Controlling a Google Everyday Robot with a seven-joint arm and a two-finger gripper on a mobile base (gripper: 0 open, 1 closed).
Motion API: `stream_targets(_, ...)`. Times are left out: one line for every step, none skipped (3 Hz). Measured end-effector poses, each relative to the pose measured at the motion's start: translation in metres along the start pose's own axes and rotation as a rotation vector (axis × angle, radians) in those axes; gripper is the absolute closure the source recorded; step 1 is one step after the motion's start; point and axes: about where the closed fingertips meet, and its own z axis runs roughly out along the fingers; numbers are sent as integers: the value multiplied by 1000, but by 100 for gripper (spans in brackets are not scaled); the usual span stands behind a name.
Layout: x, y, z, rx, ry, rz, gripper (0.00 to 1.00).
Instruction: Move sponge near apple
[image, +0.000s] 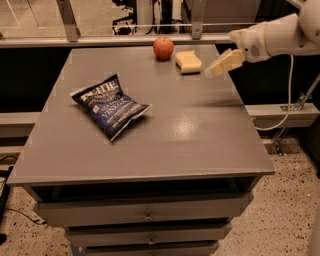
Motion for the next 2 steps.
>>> stream_targets(20,0,-38,-11,-121,68,0)
stream_targets(23,-1,-49,-5,-141,84,0)
